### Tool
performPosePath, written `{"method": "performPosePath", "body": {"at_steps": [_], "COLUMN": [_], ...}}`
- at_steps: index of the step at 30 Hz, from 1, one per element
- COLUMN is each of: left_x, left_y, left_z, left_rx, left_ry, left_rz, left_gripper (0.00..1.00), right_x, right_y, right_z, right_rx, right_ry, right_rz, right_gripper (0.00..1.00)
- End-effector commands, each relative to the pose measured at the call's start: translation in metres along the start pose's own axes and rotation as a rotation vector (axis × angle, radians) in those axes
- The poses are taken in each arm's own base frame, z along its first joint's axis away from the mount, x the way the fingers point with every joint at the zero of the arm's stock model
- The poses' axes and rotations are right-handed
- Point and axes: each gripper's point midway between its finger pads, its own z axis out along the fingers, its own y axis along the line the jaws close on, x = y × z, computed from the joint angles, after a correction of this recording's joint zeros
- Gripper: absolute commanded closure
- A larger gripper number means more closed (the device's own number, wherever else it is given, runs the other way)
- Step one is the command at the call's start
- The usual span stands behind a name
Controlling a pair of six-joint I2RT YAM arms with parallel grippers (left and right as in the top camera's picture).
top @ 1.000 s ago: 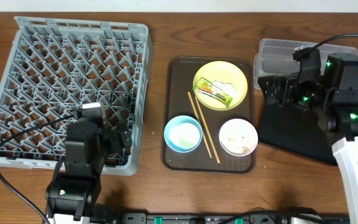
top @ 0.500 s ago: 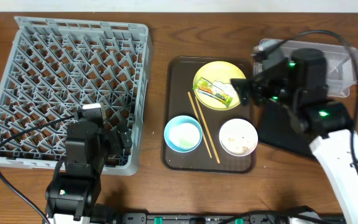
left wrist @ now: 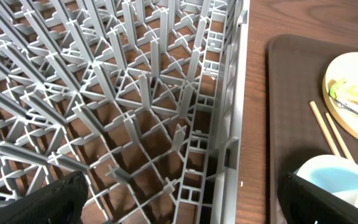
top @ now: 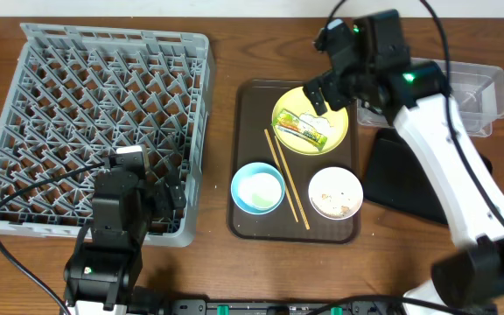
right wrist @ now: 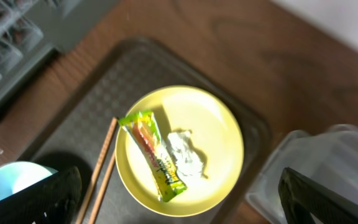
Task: Sort waste into correct bins and load items into the dishwasher
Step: 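Lower the right gripper onto the green wrapper on the yellow plate and grasp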
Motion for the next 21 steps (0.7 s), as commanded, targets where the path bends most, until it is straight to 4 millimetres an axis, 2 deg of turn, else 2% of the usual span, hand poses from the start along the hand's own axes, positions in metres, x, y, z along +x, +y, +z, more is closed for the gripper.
{"method": "performPosePath", "body": {"at_steps": [1, 7, 10, 13, 21], "left_x": [-0.01, -0.01, -0.01, -0.01, -0.01], "left_y": [0.0, 0.0, 0.0, 0.0, 0.0], "left_z": [-0.005, -0.005, -0.005, -0.005, -0.005], "left_rx": [0.001, 0.0, 0.001, 0.0, 0.0], "left_ry": [-0.027, -0.027, -0.026, -0.027, -0.027], "left_rz": [-0.003, -0.003, -0.003, -0.003, -0.003], "left_gripper": [0.01, 0.01, 0.01, 0.01, 0.01], "right_x": [0.018, 0.049, 0.065, 0.078, 0.103], "right_y": [0.01, 0.02, 0.021, 0.023, 0.032], "right_z": [0.042, 0.092, 0.111, 0.124, 0.151], "right_rx": [-0.048, -0.082, -0.089, -0.097, -0.117], "right_ry": [0.103, 0.231, 0.286, 0.331, 0.413], "right_rz": [-0.029, -0.01, 0.025, 0.039, 0.038], "right_gripper": [0.01, 0.01, 0.11, 0.18, 0.29]}}
